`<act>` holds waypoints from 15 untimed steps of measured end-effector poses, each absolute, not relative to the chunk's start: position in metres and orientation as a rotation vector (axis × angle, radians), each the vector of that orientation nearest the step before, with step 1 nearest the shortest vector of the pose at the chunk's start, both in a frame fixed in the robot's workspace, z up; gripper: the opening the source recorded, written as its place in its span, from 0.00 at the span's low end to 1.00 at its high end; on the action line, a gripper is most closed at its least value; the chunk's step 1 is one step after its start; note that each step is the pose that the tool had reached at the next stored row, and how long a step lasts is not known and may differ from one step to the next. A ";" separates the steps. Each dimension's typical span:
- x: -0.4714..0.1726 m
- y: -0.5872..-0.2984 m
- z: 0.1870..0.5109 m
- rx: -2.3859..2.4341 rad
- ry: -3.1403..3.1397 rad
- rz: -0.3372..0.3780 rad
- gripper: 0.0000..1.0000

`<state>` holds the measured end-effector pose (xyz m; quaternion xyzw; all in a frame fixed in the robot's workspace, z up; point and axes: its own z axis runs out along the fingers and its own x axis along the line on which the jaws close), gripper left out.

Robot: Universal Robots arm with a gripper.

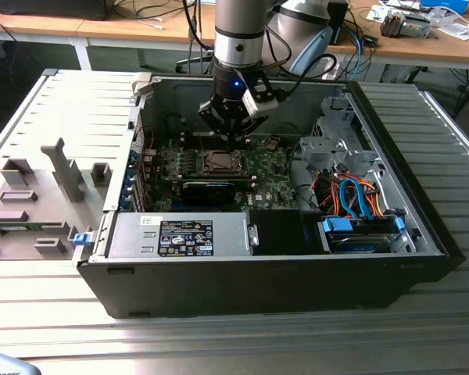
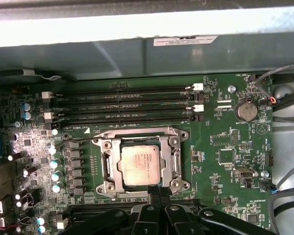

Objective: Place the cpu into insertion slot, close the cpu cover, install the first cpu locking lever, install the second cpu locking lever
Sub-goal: 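Install the first cpu locking lever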

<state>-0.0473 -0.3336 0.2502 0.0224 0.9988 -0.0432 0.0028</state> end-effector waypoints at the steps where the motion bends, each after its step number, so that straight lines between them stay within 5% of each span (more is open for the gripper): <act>1: -0.047 -0.334 0.250 0.067 3.132 -0.135 0.11; 15: -0.047 -0.334 0.250 0.020 3.132 -0.135 0.11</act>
